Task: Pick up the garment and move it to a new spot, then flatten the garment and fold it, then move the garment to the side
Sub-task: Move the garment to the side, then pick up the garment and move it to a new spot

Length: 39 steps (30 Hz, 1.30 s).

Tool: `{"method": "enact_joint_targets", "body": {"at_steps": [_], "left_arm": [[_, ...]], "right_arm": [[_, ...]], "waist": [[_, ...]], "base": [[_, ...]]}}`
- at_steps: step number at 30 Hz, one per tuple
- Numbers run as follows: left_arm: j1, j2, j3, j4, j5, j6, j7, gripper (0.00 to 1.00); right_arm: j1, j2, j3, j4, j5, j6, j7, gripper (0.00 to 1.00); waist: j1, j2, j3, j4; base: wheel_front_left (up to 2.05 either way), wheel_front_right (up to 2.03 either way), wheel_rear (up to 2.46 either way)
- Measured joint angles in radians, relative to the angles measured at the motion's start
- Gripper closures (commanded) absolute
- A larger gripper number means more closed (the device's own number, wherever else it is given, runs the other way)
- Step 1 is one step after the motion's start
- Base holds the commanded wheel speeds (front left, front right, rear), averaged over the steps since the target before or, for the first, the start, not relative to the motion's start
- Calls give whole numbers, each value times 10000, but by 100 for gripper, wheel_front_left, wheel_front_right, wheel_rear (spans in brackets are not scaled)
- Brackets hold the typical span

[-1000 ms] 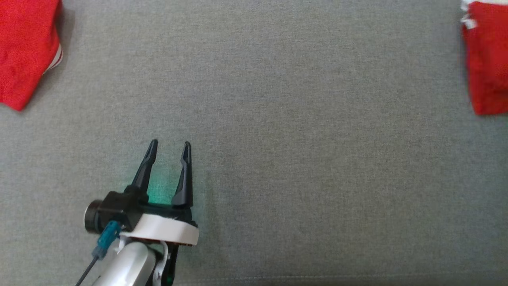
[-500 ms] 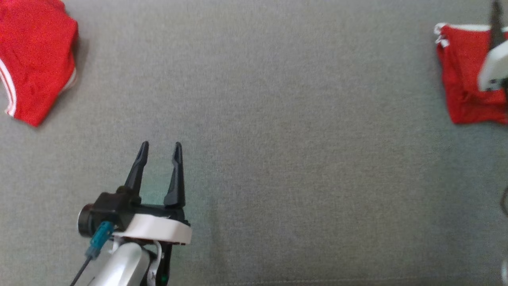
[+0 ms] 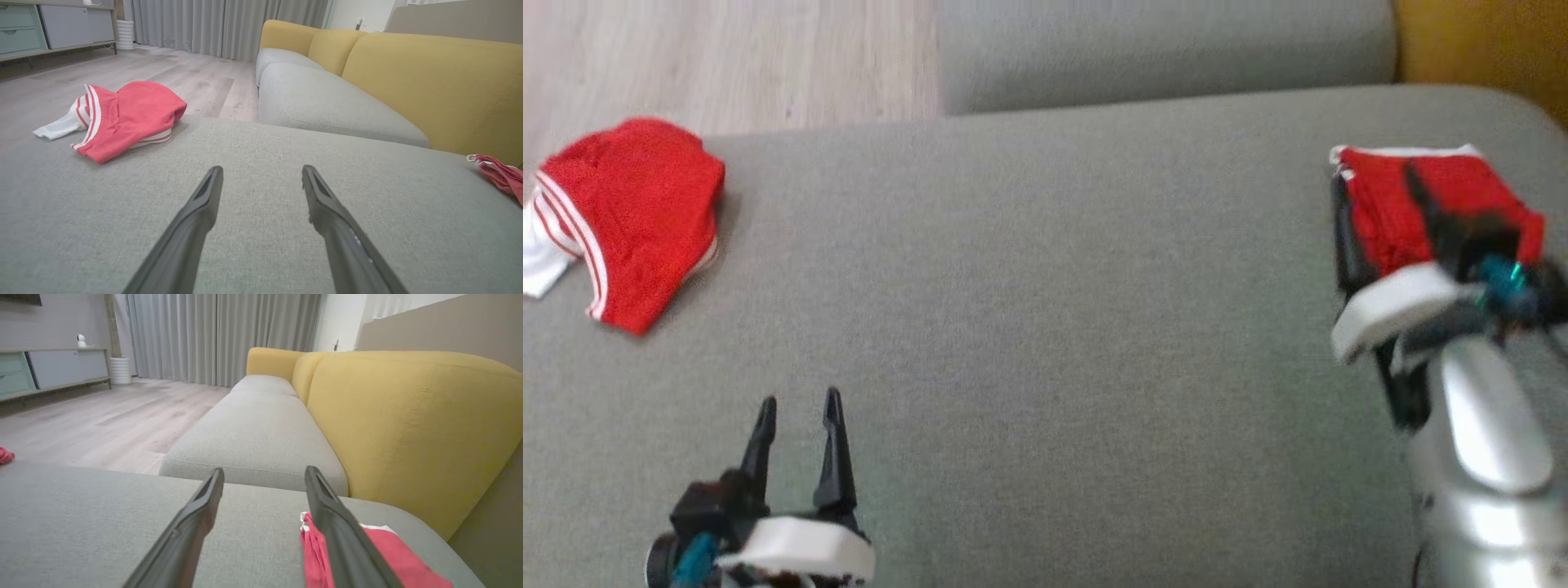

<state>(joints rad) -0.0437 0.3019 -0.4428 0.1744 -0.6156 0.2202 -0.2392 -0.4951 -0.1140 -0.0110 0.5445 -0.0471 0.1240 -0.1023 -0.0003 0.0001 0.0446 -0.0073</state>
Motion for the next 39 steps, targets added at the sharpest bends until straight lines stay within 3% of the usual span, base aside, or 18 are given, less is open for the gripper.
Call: {"method": "enact_joint_targets", "body": {"at_steps": [5, 18, 39], "left_arm": [[572, 2, 4, 67, -198, 88, 0, 0], [1531, -54, 50, 59, -372, 171, -10, 0], [1535, -82, -59, 61, -370, 155, -12, 0]], "right_arm": [[2135, 504, 21, -775, 215, 0, -276, 0], [5343, 677, 652, -3185, 1432, 0, -303, 0], [5711, 681, 504, -3590, 1515, 0, -207, 0]], "waist": [[1, 0, -691, -28], [2, 0, -1046, 239], [4, 0, -1025, 448]], "base": [[0, 0, 0], [0, 0, 0], [0, 0, 0]]}}
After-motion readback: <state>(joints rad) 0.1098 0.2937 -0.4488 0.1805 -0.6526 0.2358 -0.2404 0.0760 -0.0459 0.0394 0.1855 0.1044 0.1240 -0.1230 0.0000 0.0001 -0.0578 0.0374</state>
